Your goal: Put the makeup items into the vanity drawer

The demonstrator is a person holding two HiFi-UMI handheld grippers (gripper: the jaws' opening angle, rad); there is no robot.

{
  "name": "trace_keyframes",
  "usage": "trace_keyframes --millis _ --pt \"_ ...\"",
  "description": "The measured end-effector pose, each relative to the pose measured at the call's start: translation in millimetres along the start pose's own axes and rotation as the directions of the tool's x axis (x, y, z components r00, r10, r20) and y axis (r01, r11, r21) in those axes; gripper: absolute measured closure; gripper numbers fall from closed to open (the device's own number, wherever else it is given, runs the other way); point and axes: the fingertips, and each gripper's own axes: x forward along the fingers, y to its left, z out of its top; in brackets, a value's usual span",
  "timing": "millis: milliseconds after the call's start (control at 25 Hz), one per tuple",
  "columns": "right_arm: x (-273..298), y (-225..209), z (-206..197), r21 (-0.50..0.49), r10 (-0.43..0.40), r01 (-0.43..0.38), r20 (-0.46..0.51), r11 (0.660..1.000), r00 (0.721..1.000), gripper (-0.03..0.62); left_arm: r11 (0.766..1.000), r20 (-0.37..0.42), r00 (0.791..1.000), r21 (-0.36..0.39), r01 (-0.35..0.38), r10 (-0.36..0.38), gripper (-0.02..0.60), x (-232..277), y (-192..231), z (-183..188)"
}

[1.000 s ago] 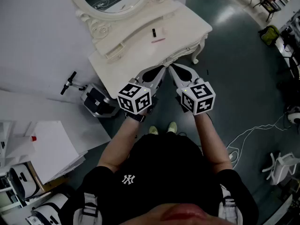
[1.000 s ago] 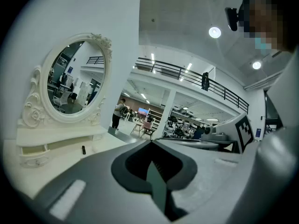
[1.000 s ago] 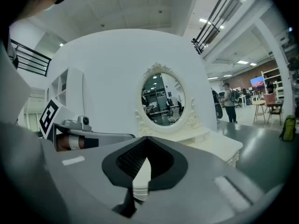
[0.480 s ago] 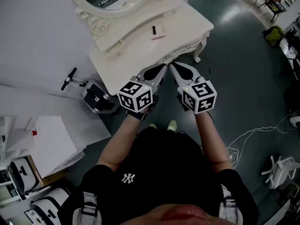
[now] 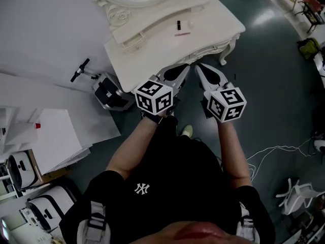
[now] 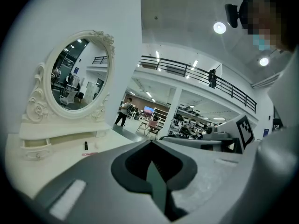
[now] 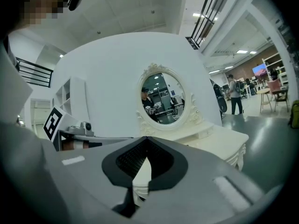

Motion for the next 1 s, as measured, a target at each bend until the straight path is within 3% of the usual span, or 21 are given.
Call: trace_keyframes --millis 440,800,1000 --pt "42.2 -23.9 -3.9 -0.004 -0.013 0.012 -0.037 1.0 0.999 0.571 0.999 -0.037 0.999 0.038 -0.022 0.023 0.581 25.0 49.2 -4.3" --pt "119.2 -61.3 -12.7 0.013 -0.057 0.058 -0.106 0.998 0.993 0.57 0.999 -0.098 0.995 0.029 -0.016 0.018 0.581 62.2 132.5 -6.3" --pt "163.5 -79.6 -12.6 0.017 -0.098 0.101 -0.128 0.995 0.987 0.57 0.998 -0.142 0.99 0.066 0.014 -0.005 0.581 83.6 176.8 -6.7"
